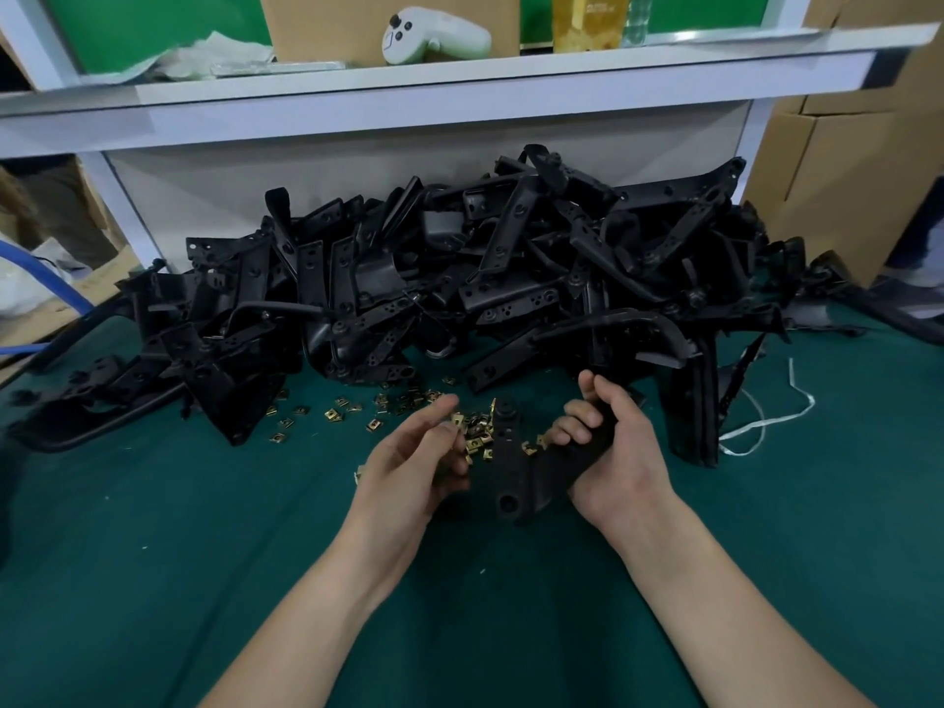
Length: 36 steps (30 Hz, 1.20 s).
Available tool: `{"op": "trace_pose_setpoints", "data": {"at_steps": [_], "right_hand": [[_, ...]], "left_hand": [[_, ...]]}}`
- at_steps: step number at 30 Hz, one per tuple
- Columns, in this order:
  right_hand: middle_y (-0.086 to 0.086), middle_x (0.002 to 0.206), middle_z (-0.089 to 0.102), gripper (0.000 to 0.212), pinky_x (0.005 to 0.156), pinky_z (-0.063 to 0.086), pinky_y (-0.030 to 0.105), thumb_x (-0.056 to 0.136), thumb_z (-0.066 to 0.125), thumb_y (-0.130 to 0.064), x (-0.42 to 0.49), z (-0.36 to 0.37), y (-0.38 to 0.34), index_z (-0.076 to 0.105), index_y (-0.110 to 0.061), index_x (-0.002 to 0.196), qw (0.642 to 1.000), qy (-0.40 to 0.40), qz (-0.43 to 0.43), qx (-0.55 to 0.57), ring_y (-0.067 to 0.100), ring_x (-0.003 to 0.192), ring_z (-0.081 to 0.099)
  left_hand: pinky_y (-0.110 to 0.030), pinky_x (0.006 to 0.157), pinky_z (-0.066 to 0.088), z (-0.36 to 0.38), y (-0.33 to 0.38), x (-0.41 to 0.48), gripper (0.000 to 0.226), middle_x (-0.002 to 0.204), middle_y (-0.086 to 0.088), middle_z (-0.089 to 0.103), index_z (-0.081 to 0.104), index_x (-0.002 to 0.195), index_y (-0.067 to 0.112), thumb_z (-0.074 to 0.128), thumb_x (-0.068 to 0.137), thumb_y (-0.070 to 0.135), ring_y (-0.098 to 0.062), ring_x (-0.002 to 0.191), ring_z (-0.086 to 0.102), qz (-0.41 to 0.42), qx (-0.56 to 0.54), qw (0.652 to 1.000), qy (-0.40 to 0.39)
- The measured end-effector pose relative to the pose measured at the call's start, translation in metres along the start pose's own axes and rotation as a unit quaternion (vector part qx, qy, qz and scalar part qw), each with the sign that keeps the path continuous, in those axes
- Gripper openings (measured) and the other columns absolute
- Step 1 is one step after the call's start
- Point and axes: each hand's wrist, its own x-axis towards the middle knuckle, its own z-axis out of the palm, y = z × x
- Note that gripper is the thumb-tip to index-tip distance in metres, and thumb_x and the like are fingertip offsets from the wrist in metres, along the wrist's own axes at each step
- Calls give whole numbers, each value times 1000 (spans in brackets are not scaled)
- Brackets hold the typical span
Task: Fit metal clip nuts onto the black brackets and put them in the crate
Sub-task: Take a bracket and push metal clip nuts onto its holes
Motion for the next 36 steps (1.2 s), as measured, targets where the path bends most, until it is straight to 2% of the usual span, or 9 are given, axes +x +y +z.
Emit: {"op": "trace_pose_setpoints", "data": {"at_steps": [4,7,11,13,16,21,30,34,36], "right_hand": [[-8,57,35,16,48,36,23,97,59,-28,1,0,0,68,-19,87,1000,1,-1,0,9,46,33],[-8,57,36,16,48,36,23,97,59,-27,1,0,0,68,-19,86,1000,1,-2,-2,9,45,33],[-8,57,36,16,49,36,23,97,60,-28,2,-2,0,68,-19,87,1000,-2,1,-1,9,45,34],[-8,57,36,15,49,37,23,96,60,-28,2,-2,0,68,-19,87,1000,-4,1,-2,9,45,34],[-8,57,37,14,47,38,23,95,61,-28,3,-3,0,68,-19,87,1000,0,-1,-1,9,45,34],[-8,57,37,13,47,39,23,95,62,-28,3,-4,-1,69,-19,87,1000,5,4,2,9,46,34],[-8,58,37,14,45,39,23,96,62,-28,3,-2,-2,69,-20,87,1000,5,6,-1,9,45,34],[-8,57,36,14,45,39,23,96,61,-28,3,-2,-1,69,-20,87,1000,5,7,1,9,45,34],[-8,57,36,14,45,39,23,96,61,-28,2,-1,-2,69,-19,87,1000,4,6,0,9,45,34]], "left_hand": [[-21,66,54,-1,0,0,18,99,4,73,79,95,15,62,98,13,-7,70,60,-15,5,1000,0],[-22,69,56,-2,0,0,19,86,3,67,80,104,21,63,97,16,-9,75,62,-29,-10,999,-13],[-28,78,58,-3,-2,0,21,100,-6,73,78,102,22,60,98,13,-18,89,67,-22,-19,999,-31],[-30,83,57,-3,-2,-2,22,103,-6,74,78,101,26,60,99,13,-18,93,68,12,29,999,-26],[-18,82,54,-2,-2,-5,22,97,7,75,77,101,34,66,97,15,-5,89,67,92,148,985,-5],[-9,77,48,1,0,-7,29,99,11,72,68,114,30,69,94,9,1,87,65,152,183,971,3],[-8,74,47,2,3,-8,30,99,13,72,69,113,32,69,94,9,0,84,66,168,186,968,4],[-8,77,48,0,3,-9,18,97,13,76,75,103,40,69,93,27,2,88,68,147,185,971,22],[-11,77,50,-1,2,-8,17,97,9,77,76,104,36,65,94,30,0,86,68,136,172,975,32]]}}
